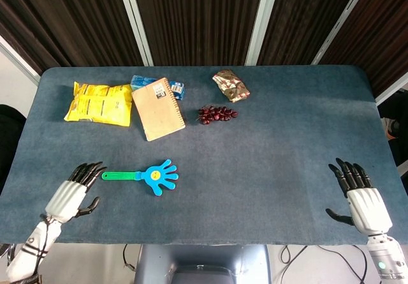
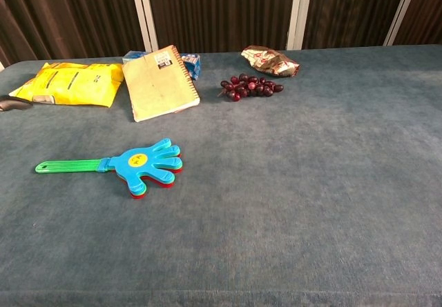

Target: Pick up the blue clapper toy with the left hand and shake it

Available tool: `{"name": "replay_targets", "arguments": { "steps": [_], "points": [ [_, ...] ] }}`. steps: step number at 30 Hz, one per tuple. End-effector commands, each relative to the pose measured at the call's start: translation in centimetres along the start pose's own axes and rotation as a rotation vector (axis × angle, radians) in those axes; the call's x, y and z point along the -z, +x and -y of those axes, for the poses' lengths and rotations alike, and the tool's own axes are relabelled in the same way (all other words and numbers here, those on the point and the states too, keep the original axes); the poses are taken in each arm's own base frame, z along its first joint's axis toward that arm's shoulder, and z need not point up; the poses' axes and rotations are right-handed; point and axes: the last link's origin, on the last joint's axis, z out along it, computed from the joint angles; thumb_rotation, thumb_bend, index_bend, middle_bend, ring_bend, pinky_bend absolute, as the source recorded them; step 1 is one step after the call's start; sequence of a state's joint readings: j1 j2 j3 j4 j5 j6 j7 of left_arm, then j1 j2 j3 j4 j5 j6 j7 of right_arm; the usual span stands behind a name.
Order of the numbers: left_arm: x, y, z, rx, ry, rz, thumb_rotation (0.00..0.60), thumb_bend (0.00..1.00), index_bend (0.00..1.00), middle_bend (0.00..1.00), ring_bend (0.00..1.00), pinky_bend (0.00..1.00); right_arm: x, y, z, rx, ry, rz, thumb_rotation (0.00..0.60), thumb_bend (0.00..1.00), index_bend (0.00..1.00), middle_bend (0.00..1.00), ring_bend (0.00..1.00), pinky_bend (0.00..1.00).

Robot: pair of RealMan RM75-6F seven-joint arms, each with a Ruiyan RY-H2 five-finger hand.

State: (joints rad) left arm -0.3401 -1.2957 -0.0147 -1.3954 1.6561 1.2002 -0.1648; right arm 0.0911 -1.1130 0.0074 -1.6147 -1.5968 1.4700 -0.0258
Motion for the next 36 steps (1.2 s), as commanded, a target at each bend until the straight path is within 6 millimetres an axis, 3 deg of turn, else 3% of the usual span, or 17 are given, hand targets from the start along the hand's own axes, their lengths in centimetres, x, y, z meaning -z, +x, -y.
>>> {"name": "replay_targets", "arguments": {
  "steps": [1,6,10,16,36],
  "points": [
    [-5.6,-1.4,0.0,-0.022,0.015,0.109,0.6,0.44,0.06,0.0,0.0,0.0,0.1,0.2,-0.2,0.001,-0.009,-0.009,0.6,0.01,0.0,0.0,0.0,0.0],
    [-7.7,-2.8,0.2,-0.063,0.03,0.118,0.6,0.44,0.13,0.0,0.0,0.0,0.0,0.3,-0.4,0.001,-0.024,-0.009,0.6,0.01,0.0,0.0,0.0,0.0],
    [-8.6,-3.6,-0.2,-0.052,0.015,0.138,0.6,0.44,0.14,0.0,0.0,0.0,0.0,0.2,-0.5,0.001,-0.029,-0.004,0.6,0.01,0.0,0.0,0.0,0.0],
    [-9.5,-4.4,-0.9,-0.016,-0.015,0.142,0.6,0.44,0.25,0.0,0.0,0.0,0.1,0.4,-0.4,-0.007,-0.029,-0.01,0.6,0.01,0.0,0.0,0.0,0.0],
    [-11.4,-6.1,-2.0,0.013,-0.055,0.128,0.6,0.43,0.3,0.0,0.0,0.0,0.2,0.6,-0.6,-0.024,-0.036,0.005,0.6,0.01,0.0,0.0,0.0,0.0]
  ]
}}
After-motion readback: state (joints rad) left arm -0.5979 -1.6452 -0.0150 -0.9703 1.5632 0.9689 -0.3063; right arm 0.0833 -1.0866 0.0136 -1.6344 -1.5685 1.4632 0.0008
